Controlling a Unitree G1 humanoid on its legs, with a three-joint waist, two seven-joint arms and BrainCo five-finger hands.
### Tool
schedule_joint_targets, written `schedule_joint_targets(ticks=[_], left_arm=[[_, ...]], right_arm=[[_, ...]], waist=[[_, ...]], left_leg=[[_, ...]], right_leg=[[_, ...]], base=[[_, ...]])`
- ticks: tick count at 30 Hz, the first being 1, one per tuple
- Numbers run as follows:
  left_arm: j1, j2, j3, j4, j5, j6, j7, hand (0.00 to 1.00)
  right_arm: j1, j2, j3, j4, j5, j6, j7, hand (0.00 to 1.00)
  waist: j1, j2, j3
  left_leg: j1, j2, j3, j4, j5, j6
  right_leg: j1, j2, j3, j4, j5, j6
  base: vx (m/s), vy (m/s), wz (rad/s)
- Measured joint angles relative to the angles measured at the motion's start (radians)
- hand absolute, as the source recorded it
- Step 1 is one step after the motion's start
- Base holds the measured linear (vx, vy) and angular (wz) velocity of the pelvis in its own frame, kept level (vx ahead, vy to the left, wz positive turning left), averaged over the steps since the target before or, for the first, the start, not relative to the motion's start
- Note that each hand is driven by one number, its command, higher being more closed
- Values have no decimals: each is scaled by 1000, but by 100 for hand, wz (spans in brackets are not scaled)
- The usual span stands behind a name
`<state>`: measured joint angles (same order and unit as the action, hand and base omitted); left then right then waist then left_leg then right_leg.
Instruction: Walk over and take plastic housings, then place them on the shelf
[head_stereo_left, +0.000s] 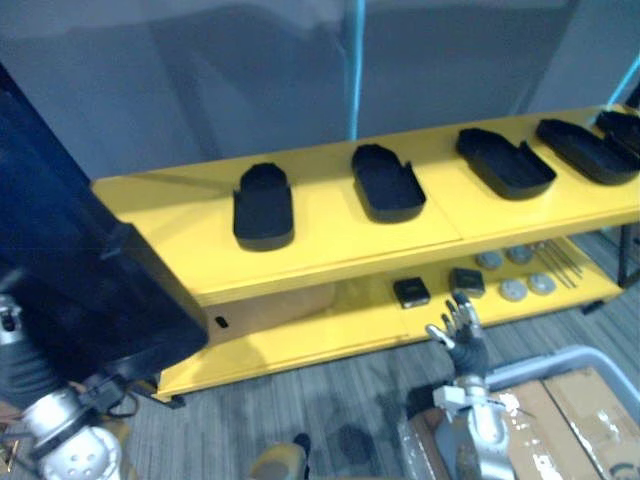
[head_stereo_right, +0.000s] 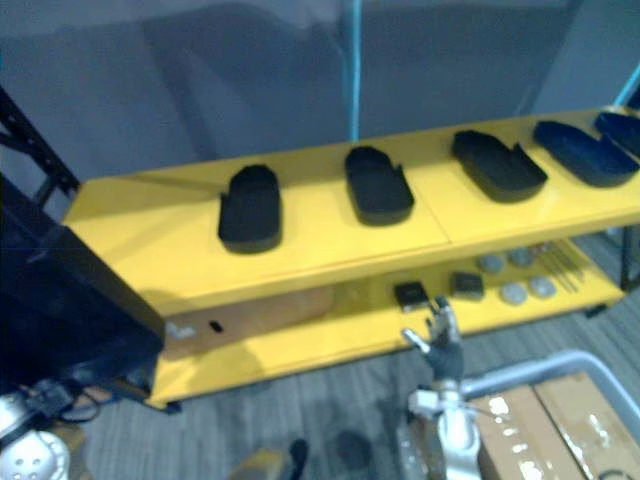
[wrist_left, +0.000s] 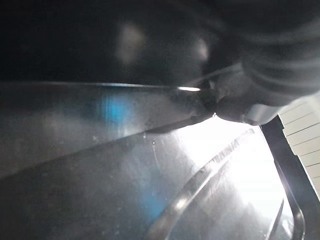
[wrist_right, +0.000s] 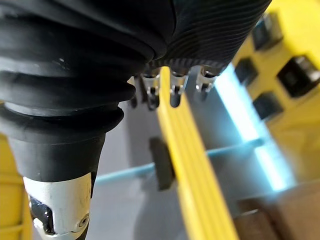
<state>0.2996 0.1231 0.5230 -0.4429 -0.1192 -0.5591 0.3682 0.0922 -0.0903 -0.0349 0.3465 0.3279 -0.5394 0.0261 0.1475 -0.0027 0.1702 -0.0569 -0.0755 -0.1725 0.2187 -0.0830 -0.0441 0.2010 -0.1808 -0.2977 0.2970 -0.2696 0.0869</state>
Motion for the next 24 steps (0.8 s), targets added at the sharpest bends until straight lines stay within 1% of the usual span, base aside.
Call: schedule_joint_targets(ticks=[1,2,3,4,5,6,7,8,9,10,11,12,13,14,15,17,18,20,22,24], left_arm=[[-7,1,1,0,0,-7,0,100],[-19,21,1,-3,0,-9,0,100],[-23,55,5,-3,-1,-8,1,100],[-23,70,4,-3,0,-6,2,100],[-26,87,0,-3,0,-5,2,100],[-32,93,-5,-1,0,-5,3,100],[-58,104,-26,9,-1,-4,3,100],[-95,108,-31,34,0,-4,3,100],[-116,107,-31,58,1,0,2,100],[-128,108,-31,74,0,5,2,100],[-137,108,-31,78,-1,14,1,100],[-145,101,-32,80,-1,18,-1,100],[-141,85,-38,77,0,24,-7,100],[-139,78,-38,70,0,30,-20,100],[-139,77,-37,61,2,36,-25,100],[-142,66,-37,44,3,37,-27,100],[-143,60,-46,35,3,37,-27,100],[-144,61,-59,32,10,37,-27,100],[-144,59,-80,34,16,39,-28,100],[-147,59,-92,42,28,41,-21,100]], right_arm=[[-11,-5,6,0,-1,0,-5,0],[-30,-9,20,-3,-5,0,-17,0],[-55,-1,26,-3,-25,2,-30,0],[-66,3,27,-2,-30,2,-31,0],[-82,9,27,-3,-46,3,-34,0],[-86,9,27,-5,-54,3,-35,0],[-92,5,26,-6,-68,3,-43,0],[-95,-3,25,-10,-68,3,-46,0],[-95,-13,22,-13,-68,3,-48,0],[-95,-22,15,-18,-67,3,-51,0],[-96,-32,5,-25,-67,3,-52,0],[-98,-42,-9,-26,-65,3,-52,0],[-101,-62,-25,-25,-64,4,-49,0],[-108,-93,-38,-25,-57,4,-48,0],[-119,-118,-50,-25,-37,5,-41,0],[-137,-128,-76,-27,-23,5,-27,0],[-138,-130,-90,-32,-19,5,-18,0],[-134,-130,-103,-42,-8,6,2,0],[-131,-129,-111,-67,-1,6,33,0],[-131,-128,-108,-110,16,6,83,0]], waist=[[3,1,0],[4,-5,-2],[6,-18,-4],[6,-20,-3],[3,-7,3],[0,-7,2],[-3,-4,0],[-12,-5,-1],[-25,-10,-4],[-30,-19,-9],[-30,-39,-11],[-29,-53,-14],[-28,-34,-13],[-26,-7,-16],[-25,14,-23],[-29,32,-34],[-38,37,-37],[-53,38,-38],[-55,38,-39],[-55,36,-40]], left_leg=[[4,3,-3,0,-1,3],[9,3,-10,-3,-5,8],[21,10,-13,-26,-4,12],[35,17,-14,-44,-2,17],[65,39,-14,-80,9,35],[72,50,-14,-88,8,35],[73,73,-19,-96,7,34],[70,90,-33,-99,10,24],[64,95,-46,-102,18,12],[56,90,-48,-102,17,10],[54,77,-43,-103,13,3],[56,66,-48,-104,6,-8],[58,80,-44,-103,0,-17],[57,102,-35,-105,-7,-27],[55,120,-27,-111,-11,-34],[59,139,-2,-124,-13,-37],[59,146,16,-125,-13,-37],[60,151,23,-130,-13,-38],[73,154,38,-147,-12,-39],[74,150,42,-152,-11,-39]], right_leg=[[-35,-11,2,75,2,1],[-118,-34,17,224,16,1],[-174,-53,28,329,52,-19],[-194,-60,20,370,79,-33],[-228,-64,17,426,77,-77],[-235,-57,14,407,39,-78],[-237,-34,12,308,3,-75],[-235,-9,22,178,12,-64],[-231,-3,25,86,36,-51],[-233,-4,27,8,86,-47],[-230,-15,30,-50,170,-53],[-215,-24,27,-79,196,0],[-192,-9,23,-121,209,17],[-172,19,22,-175,227,14],[-160,44,22,-221,247,6],[-146,68,27,-269,266,-4],[-140,76,28,-284,271,-10],[-138,82,29,-294,273,-13],[-137,83,36,-299,273,-13],[-131,77,34,-308,276,-9]], base=[[39,70,19],[-41,105,12],[-38,97,5],[-24,65,-13],[-39,47,-13],[-102,86,-3],[-161,92,19],[-199,90,35],[-157,38,37],[-38,-32,27],[76,-124,20],[144,-168,14],[149,-200,4],[128,-185,-11],[107,-156,-19],[98,-114,-17],[89,-90,-9],[58,-49,-7],[39,-7,-13],[16,12,-2]])
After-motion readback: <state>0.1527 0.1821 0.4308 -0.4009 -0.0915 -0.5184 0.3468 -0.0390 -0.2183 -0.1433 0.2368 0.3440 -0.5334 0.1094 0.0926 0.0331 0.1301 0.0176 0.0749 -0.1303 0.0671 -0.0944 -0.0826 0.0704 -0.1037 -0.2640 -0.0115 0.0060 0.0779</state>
